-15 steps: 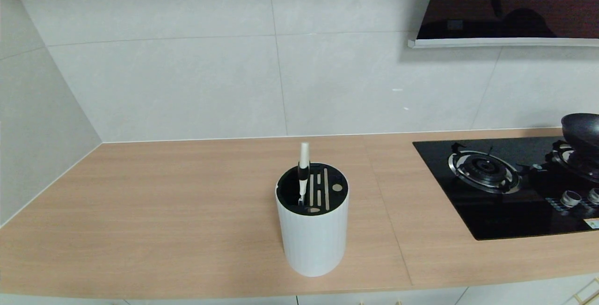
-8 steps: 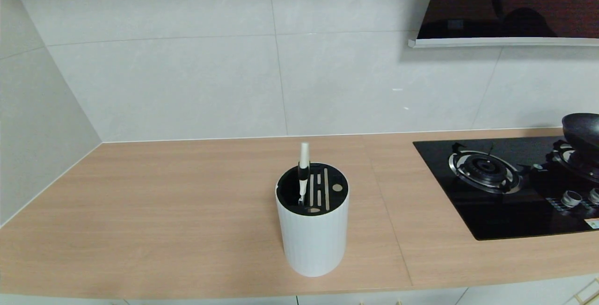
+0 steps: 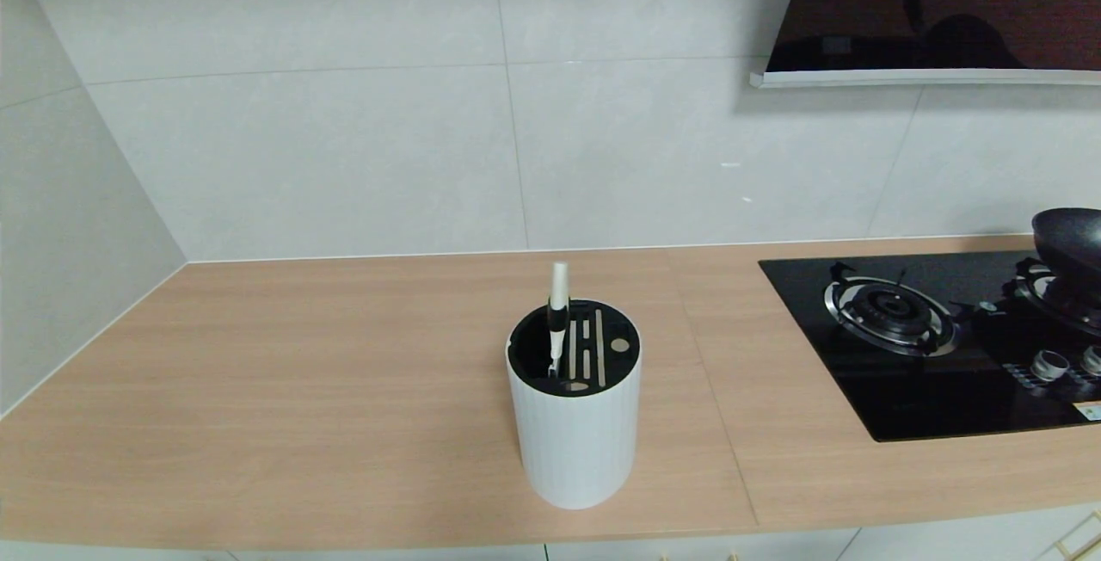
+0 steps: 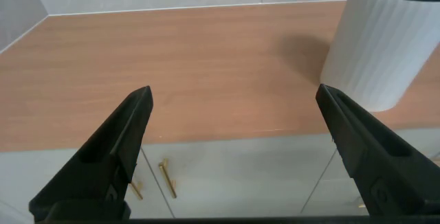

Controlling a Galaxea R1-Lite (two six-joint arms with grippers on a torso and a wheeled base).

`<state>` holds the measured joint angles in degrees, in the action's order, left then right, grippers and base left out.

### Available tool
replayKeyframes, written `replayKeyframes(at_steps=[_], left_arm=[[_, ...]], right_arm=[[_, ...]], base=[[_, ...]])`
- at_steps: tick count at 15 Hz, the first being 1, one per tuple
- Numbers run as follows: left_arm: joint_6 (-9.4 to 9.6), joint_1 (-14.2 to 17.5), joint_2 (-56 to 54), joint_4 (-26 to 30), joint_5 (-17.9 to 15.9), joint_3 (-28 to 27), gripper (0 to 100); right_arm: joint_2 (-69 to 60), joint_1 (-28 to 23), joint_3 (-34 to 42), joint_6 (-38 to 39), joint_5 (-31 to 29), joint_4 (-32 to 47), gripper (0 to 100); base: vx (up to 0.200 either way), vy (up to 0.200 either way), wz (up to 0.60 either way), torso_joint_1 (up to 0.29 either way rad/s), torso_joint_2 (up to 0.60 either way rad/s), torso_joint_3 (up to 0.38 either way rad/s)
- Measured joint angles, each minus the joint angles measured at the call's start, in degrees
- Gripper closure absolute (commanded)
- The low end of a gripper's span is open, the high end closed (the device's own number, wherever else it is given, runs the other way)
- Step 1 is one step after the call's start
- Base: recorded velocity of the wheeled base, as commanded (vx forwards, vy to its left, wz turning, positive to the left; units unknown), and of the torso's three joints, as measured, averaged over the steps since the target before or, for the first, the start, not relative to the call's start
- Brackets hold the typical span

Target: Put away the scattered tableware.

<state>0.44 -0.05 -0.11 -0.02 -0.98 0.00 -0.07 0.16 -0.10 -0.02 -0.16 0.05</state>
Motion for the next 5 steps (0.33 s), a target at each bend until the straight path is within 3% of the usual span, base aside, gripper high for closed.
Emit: replayKeyframes(at_steps=[5], left_arm=[[0.0,0.0,0.0,-0.02,0.0,0.0,0]], right_arm=[[0.02,0.0,0.02,-0.05,0.21,0.09,0]], base=[[0.0,0.0,0.0,0.0,0.0,0.0]])
